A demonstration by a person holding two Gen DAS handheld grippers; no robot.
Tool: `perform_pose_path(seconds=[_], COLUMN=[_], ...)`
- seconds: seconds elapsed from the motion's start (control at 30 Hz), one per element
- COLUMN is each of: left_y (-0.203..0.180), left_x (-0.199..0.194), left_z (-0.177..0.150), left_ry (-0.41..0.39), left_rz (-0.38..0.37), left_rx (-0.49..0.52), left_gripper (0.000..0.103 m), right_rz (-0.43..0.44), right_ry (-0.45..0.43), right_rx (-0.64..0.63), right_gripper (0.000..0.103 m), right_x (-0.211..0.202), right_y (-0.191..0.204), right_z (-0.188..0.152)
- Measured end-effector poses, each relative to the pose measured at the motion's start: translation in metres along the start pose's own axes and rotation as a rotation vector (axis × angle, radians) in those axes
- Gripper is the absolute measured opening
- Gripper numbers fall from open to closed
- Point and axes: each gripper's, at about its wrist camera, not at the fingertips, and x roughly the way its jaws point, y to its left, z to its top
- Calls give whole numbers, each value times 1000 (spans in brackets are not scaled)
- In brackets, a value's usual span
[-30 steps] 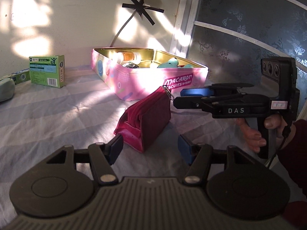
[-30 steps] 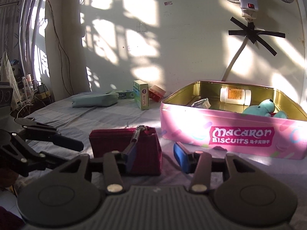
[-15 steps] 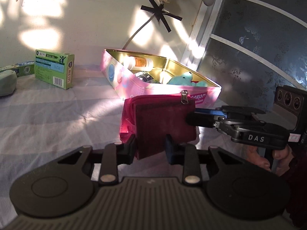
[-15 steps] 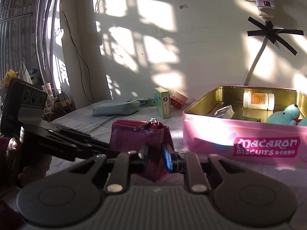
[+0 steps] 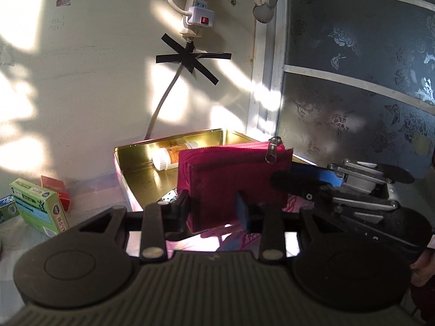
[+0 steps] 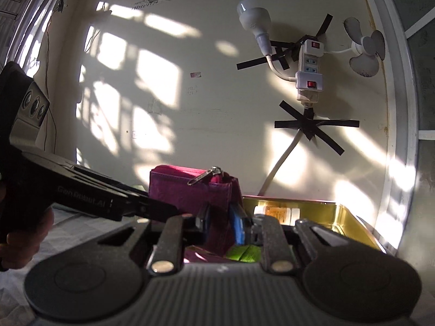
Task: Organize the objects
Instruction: 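Lower the purse into the pink tin and open the right tool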
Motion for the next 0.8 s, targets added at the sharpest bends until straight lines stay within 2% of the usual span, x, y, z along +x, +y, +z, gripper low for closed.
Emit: perform_pose_path(seconds=[0.13,0.33,0.37,0.43,0.47,0.57,0.7,0.8], left_y=[1,0,0,-3,-5,-4,-12,-17], left_x=[38,83,88,102,105,109,100,84], left_z=[10,23,24,24,23,20,12,9], left_ry=[47,86,95,115,122,142,149,140], left_rz=[13,71,75,129,160,181,224,260], left_rx=[-27,-23,-22,-13,-11,-38,-14,4], left_gripper=[39,40,40,41,43,47,48,55], right_rz=[-47,-114,-133,-178,-191,-213,-194,-189], right_ry=[24,49,59,68,67,44,22,33], right_rx=[24,30,26,12,3,9,65,80], right_gripper=[17,18,21,23,30,38,38,38], right_x=[24,62,69,79,81,76,65,61], right_y=[-23,-43,-45,-46,-46,-48,-53,-50], right_z=[-10,-18,-19,-22,-24,-26,-24,-24])
